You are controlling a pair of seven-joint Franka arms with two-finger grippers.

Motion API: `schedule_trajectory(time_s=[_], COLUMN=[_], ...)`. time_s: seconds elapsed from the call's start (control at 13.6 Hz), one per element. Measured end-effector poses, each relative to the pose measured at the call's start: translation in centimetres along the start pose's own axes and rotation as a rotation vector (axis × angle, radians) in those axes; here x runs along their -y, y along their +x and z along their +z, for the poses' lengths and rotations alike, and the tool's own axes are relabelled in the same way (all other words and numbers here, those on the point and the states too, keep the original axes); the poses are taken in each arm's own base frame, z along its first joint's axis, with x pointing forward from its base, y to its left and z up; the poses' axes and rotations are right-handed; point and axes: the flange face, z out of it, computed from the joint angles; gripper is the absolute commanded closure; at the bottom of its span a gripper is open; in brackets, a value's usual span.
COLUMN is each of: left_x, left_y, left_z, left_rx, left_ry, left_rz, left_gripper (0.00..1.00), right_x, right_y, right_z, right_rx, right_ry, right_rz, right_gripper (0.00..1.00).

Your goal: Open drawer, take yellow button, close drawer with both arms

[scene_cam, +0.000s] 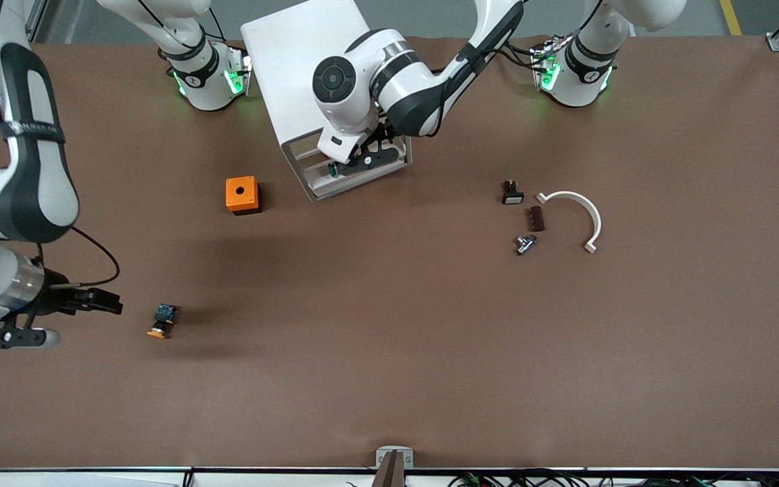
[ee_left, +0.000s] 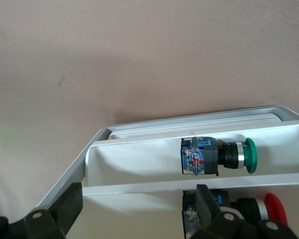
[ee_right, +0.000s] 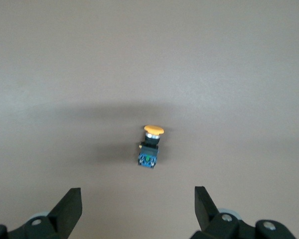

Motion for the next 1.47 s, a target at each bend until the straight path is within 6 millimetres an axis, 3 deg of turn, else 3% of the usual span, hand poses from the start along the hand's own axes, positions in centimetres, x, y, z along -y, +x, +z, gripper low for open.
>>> schedule_trajectory(time_s=[0.15,0.29,0.52,0.66,0.96,1.18,1.47], left_x=[0.8,3.2,10.0,15.3,23.0,30.1,38.3], left_y=[2.5,8.3,19.0,24.1,27.9,30.5,30.5], left_z=[-0.6,-3.2,-7.9,-11.0,-17.0,-20.9,-24.7], left_rx=[-0.008,-0.015,-0.079,-0.151,-0.262,-0.3,-0.288], left_ry=[-0.01,-0.056,-0.11,-0.118,-0.136,-0.152,-0.106], left_rz=[-0.034,-0.095,-0.215,-0.284,-0.275,-0.205,-0.058], left_gripper=[0.01,0.01,0.01,0.01,0.01,0.01,0.01], right_x=[0.5,1.0,1.7,2.1,2.3,2.4,4.0], right_y=[-1.3,-2.9,-4.9,-6.2,-7.4,-7.6,-7.6], right_z=[-4.3,-8.2,-13.0,-15.2,-16.5,-16.3,-16.2], right_rx=[-0.011,-0.018,-0.05,-0.049,-0.028,-0.015,-0.008], right_ry=[-0.002,-0.004,-0.008,-0.009,-0.009,-0.009,-0.007], right_rz=[-0.005,-0.011,-0.02,-0.024,-0.02,-0.017,0.005], right_gripper=[0.0,0.0,0.0,0.0,0.0,0.0,0.0])
